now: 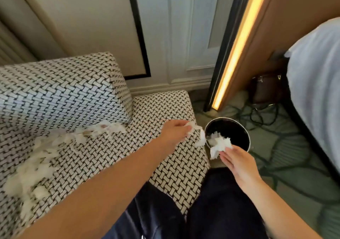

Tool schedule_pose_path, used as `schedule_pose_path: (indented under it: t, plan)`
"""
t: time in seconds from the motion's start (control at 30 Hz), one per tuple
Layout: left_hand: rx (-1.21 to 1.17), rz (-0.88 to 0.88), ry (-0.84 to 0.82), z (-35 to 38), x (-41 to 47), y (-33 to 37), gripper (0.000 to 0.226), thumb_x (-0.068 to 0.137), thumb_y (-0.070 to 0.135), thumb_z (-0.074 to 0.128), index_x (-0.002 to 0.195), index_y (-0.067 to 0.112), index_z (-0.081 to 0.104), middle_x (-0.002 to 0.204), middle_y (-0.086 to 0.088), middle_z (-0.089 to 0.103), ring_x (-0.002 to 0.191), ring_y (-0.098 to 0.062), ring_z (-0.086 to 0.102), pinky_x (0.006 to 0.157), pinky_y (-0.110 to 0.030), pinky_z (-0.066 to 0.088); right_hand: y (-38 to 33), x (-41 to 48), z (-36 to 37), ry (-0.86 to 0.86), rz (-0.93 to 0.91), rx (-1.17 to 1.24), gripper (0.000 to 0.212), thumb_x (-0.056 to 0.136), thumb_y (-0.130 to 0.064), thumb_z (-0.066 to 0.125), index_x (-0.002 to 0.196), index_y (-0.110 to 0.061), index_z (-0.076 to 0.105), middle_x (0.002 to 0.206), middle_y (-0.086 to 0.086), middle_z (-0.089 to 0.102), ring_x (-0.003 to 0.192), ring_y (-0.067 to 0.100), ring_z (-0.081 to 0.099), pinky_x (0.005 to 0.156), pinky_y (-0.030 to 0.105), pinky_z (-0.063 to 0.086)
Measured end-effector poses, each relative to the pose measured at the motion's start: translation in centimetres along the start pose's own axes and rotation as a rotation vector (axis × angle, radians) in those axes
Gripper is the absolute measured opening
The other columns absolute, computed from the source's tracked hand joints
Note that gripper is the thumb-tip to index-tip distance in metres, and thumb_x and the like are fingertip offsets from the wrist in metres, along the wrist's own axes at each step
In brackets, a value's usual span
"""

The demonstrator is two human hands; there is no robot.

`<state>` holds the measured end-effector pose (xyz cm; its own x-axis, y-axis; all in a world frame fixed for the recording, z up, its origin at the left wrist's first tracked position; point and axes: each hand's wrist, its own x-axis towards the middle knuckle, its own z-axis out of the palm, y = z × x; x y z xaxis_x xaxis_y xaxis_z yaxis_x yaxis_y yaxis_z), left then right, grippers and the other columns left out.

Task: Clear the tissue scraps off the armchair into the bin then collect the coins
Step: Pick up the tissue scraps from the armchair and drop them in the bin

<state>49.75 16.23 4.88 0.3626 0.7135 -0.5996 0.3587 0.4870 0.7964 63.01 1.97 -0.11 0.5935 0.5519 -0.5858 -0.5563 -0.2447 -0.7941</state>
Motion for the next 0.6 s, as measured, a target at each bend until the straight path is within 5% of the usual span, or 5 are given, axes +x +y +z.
schedule_pose_path:
  t: [0.27, 0.43, 0.6]
  plan:
    - [-0.36, -0.262, -0.127, 9.1, 4.9, 2.1, 0.028, 0.09, 0.002, 0.055, 0.116, 0.013, 0.058, 0.094, -0.005, 0.06, 0.085, -0.012, 0.058, 0.069, -0.022, 0.046, 0.1, 5.4, -5.3, 0.142, 0.112, 0.277, 0.025, 0.097, -0.001, 0.046, 0.121, 0.005, 0.051, 0.098, 0.014, 0.064, 0.086, 0.017, 0.063, 0.069, 0.02, 0.056]
    - [-0.405, -0.177, -0.3, 11.1, 6.3, 3.4, 0.038, 0.095, 0.002, 0.045, 0.132, 0.013, 0.047, 0.113, -0.004, 0.06, 0.095, -0.014, 0.058, 0.083, -0.028, 0.046, 0.0, 7.8, -5.7, 0.2, 0.161, 0.356, 0.037, 0.098, 0.0, 0.042, 0.134, 0.007, 0.04, 0.126, 0.022, 0.054, 0.085, 0.018, 0.061, 0.09, 0.033, 0.048]
    - [-0.345, -0.1, -0.311, 11.7, 6.8, 3.6, 0.036, 0.095, 0.01, 0.051, 0.13, 0.015, 0.049, 0.133, -0.005, 0.052, 0.125, -0.021, 0.047, 0.104, -0.035, 0.037, -1.3, 10.6, -4.7, 0.195, 0.195, 0.368, 0.035, 0.099, -0.001, 0.039, 0.134, 0.004, 0.04, 0.135, 0.02, 0.049, 0.109, 0.025, 0.056, 0.091, 0.033, 0.044]
